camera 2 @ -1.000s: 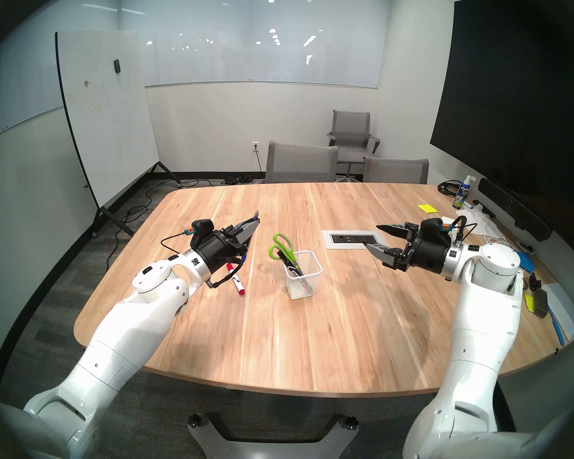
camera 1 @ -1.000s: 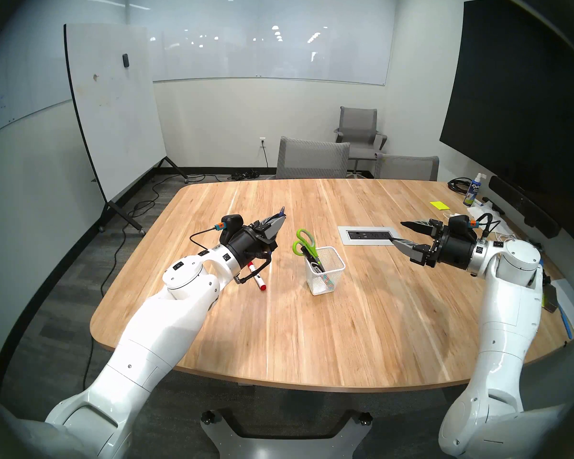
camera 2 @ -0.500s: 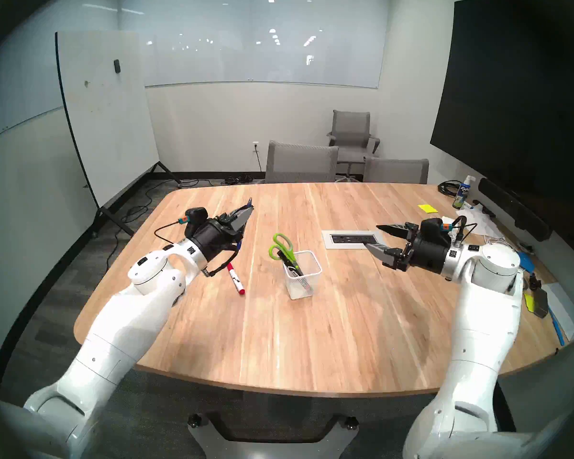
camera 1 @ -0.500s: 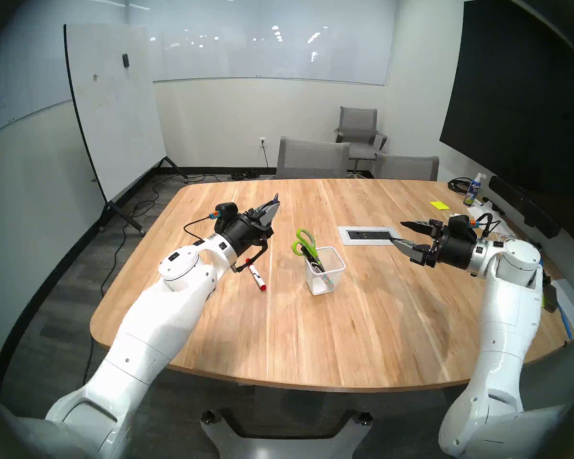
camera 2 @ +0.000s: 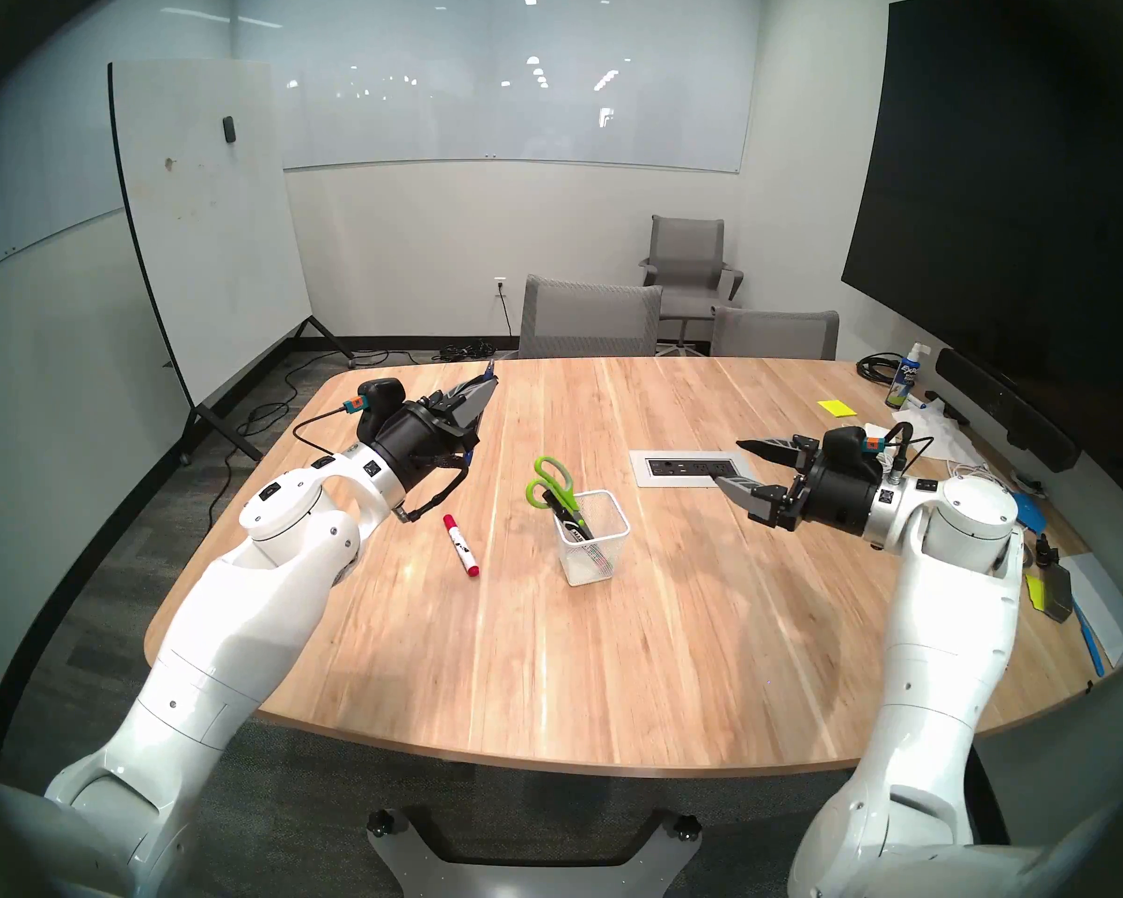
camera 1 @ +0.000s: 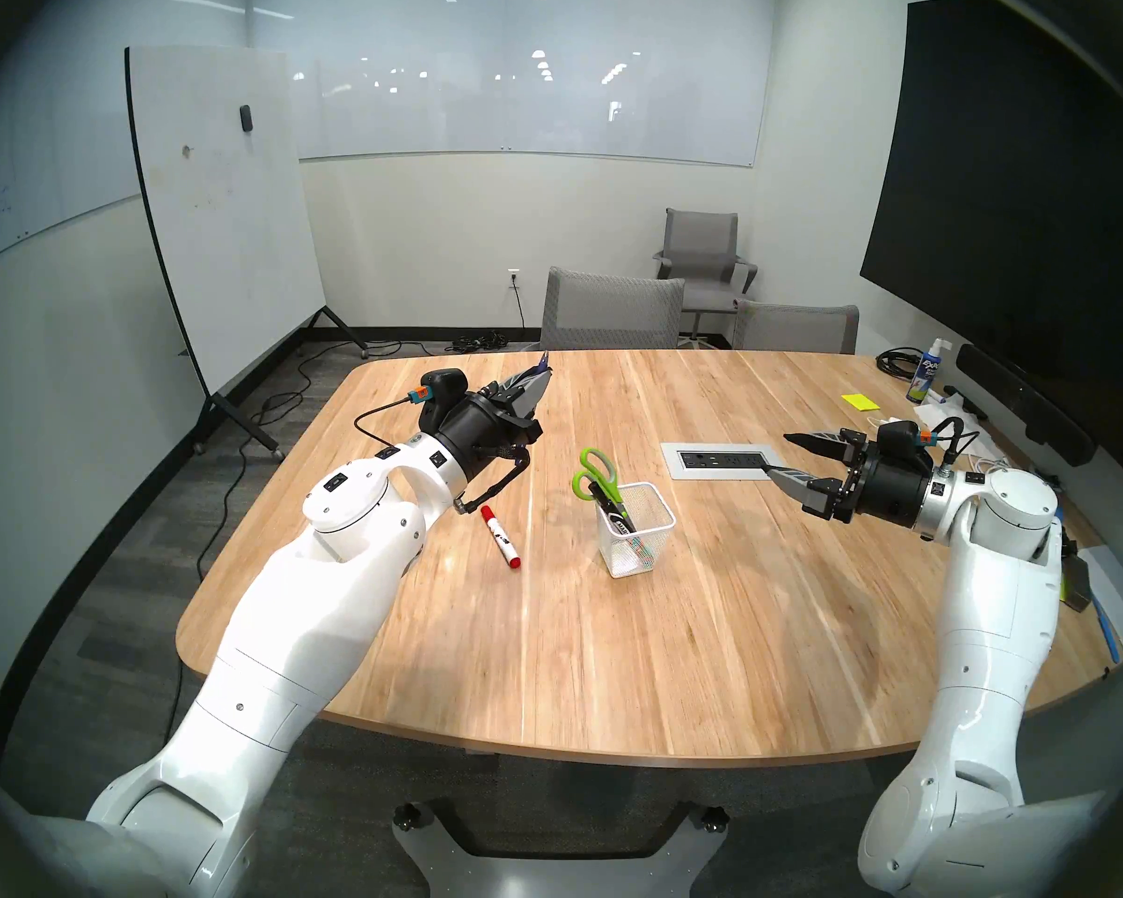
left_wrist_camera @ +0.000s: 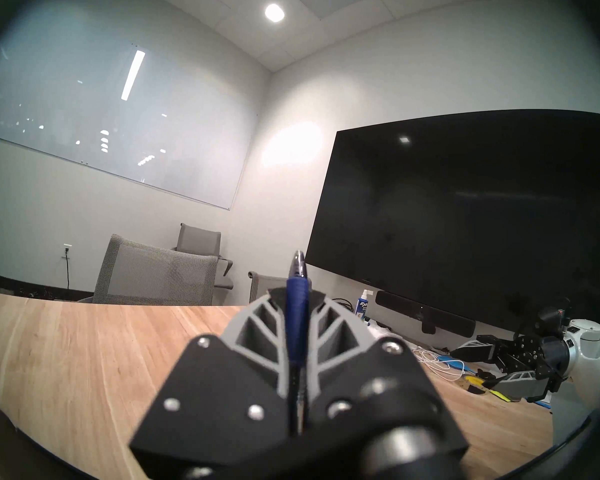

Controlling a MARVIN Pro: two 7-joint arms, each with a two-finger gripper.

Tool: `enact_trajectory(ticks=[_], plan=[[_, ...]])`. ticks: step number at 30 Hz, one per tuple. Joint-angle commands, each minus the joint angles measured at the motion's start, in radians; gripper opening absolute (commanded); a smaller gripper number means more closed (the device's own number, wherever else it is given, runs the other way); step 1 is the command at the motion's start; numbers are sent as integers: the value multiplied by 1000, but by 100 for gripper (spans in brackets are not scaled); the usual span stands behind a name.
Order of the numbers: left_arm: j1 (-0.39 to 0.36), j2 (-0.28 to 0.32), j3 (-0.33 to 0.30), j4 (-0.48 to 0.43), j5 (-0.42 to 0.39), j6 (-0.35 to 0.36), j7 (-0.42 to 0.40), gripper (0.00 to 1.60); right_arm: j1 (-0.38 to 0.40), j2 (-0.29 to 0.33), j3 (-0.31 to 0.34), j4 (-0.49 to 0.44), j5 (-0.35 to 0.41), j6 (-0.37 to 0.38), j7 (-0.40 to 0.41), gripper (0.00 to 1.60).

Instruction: Place the pen, the marker, and the scissors into the pen holder

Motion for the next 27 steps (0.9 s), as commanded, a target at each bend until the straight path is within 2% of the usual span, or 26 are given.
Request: enact_trajectory(ticks=[1, 14, 27], plan=[[-4, -21, 13, -22, -3, -11, -3, 0, 14, 3, -2, -17, 7, 0, -1, 160], [-41, -59, 44, 26, -12, -30, -10, 0, 14, 3, -2, -17, 7, 0, -1, 160], [-44, -114, 79, 44, -29, -88, -20, 0, 14, 2, -2, -17, 7, 0, -1, 160]])
